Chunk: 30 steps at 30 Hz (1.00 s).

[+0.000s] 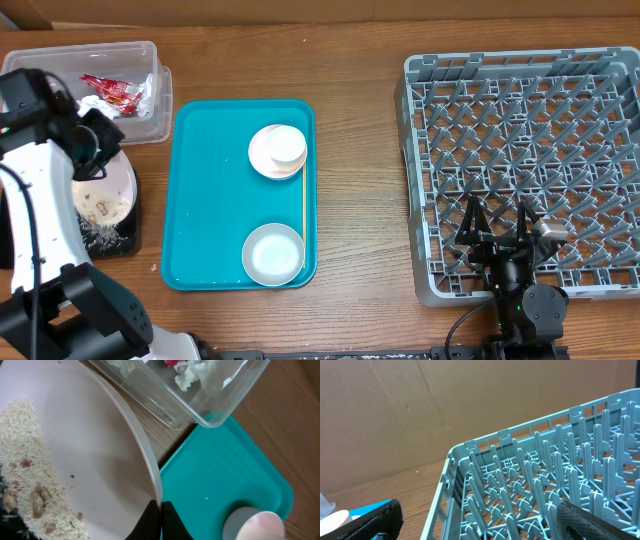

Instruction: Sort waste into correct bins and load items into the dishwasher

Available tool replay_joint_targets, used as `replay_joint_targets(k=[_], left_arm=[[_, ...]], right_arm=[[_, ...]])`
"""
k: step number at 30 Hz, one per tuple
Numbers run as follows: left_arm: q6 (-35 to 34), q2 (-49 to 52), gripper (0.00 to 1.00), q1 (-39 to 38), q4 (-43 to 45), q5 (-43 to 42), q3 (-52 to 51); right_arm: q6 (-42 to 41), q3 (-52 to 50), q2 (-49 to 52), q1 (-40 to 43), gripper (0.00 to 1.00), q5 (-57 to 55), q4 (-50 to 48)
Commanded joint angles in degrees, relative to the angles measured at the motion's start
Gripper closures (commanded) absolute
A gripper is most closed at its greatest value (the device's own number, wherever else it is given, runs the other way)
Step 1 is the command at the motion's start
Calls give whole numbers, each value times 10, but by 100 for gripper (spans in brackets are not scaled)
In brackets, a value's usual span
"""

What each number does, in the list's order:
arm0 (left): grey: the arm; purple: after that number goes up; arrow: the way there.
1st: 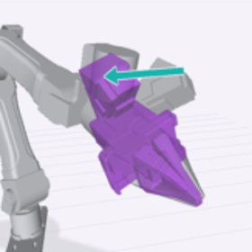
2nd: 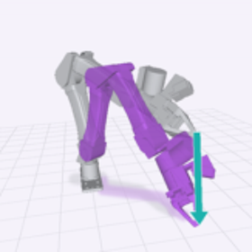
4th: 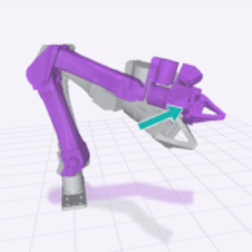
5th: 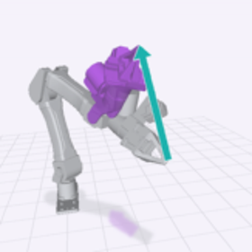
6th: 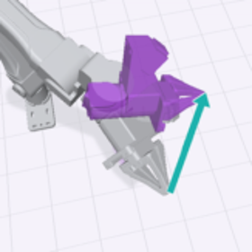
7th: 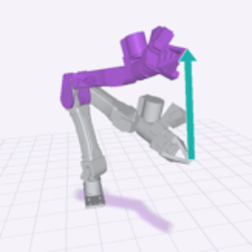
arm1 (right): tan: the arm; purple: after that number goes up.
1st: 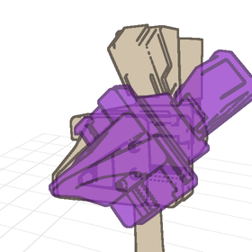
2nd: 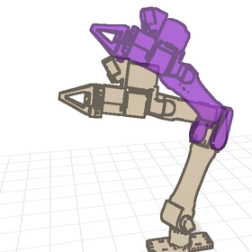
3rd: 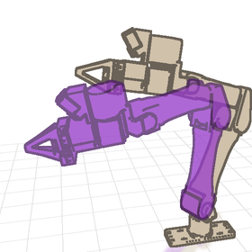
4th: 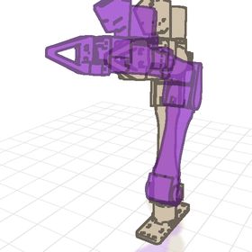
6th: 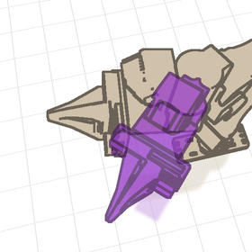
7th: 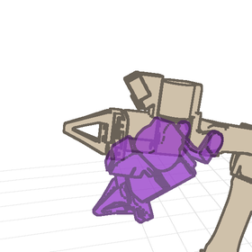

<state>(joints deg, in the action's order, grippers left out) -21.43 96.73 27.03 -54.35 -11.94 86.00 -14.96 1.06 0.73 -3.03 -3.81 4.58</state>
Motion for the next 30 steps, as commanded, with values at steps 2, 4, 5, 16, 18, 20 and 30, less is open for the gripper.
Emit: replay_joint_targets(k=[2, 4, 5, 16, 18, 20, 30], left_arm=[[-3, 3, 96, 42, 9, -110, 19], [-3, 3, 96, 57, 10, -129, 19], [-3, 3, 96, 65, 11, -136, 19], [3, 3, 96, 134, 27, -208, 19], [14, 3, 96, 146, 37, -237, 19], [24, 3, 96, 154, 40, -258, 19], [78, 3, 96, 207, 40, -339, 19]], right_arm=[[2, -6, -6, 2, 0, 1, -2], [2, -6, -6, 2, 0, 1, -2], [2, -6, -6, 2, 0, 1, -2], [2, -6, -6, 2, 0, 1, -2], [2, -6, -6, 2, 0, 1, -2], [2, -6, -6, 2, 0, 1, -2], [2, -6, -6, 2, 0, 1, -2]])
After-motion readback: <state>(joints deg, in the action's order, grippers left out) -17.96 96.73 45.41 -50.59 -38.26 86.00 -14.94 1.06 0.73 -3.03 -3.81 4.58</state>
